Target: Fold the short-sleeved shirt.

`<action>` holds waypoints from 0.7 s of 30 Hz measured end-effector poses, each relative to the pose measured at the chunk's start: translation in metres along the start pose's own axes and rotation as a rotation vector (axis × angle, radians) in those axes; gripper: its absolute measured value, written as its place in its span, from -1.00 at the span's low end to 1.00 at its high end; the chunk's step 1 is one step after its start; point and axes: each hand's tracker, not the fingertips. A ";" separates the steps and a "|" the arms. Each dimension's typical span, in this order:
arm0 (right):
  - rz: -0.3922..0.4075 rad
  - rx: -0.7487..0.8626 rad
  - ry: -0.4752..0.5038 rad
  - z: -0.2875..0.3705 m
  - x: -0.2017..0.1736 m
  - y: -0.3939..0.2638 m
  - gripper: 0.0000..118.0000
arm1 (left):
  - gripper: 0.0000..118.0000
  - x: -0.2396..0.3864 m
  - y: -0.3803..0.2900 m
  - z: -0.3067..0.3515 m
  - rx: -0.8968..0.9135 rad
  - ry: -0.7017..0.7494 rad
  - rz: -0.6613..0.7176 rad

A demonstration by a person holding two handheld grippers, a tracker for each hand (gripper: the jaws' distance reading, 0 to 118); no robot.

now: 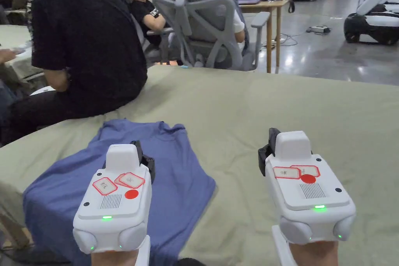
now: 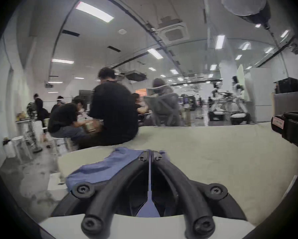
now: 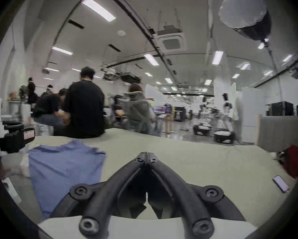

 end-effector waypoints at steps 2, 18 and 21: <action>0.005 0.000 0.040 -0.004 -0.021 0.000 -0.99 | -0.99 -0.018 0.000 0.000 -0.013 0.041 0.025; 0.029 -0.033 0.034 -0.023 -0.022 -0.006 -0.96 | -0.60 0.003 0.015 -0.128 -0.441 -0.350 0.094; 0.038 -0.050 0.039 -0.032 -0.019 -0.012 -0.96 | 1.00 0.019 -0.001 -0.191 -0.592 -0.403 0.000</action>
